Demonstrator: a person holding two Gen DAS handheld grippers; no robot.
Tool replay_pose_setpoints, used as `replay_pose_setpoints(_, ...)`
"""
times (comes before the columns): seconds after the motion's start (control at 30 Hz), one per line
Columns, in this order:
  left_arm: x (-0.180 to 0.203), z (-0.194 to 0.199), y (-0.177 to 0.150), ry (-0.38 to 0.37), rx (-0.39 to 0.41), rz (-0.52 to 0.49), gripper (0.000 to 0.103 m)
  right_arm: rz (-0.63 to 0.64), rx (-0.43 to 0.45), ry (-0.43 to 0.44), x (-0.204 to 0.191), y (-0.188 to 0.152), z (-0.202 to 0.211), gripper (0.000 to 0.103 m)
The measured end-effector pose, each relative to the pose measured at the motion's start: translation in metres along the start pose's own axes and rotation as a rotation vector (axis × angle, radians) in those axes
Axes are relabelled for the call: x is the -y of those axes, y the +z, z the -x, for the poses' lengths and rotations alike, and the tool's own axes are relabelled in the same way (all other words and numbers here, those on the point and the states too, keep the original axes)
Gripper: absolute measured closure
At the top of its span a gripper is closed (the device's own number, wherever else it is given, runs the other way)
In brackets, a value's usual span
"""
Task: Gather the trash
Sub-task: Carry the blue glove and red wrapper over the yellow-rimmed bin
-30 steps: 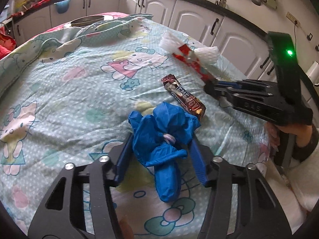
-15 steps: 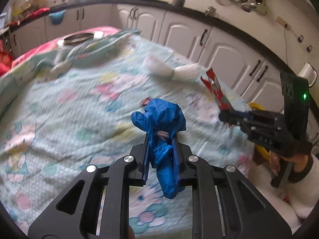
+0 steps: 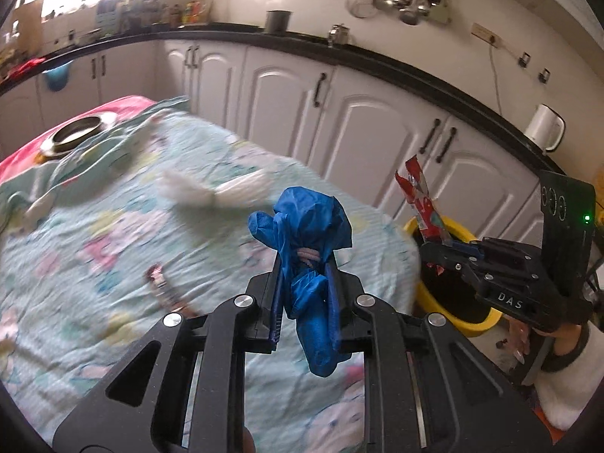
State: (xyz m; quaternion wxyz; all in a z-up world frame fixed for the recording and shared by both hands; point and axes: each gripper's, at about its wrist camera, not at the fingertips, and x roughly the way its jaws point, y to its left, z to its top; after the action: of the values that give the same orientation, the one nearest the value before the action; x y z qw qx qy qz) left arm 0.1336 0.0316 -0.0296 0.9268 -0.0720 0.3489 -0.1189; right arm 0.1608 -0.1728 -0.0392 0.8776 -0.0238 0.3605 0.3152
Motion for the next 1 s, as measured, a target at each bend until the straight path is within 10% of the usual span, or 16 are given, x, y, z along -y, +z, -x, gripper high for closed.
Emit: replay_pose_setpoints(1.0, 0.158, -0.089, 0.024, -0.227, -0.057, -0.187, 0.09, -0.34, 0.07, -0.284, 0.142, -0.075, 0.089, 0.088)
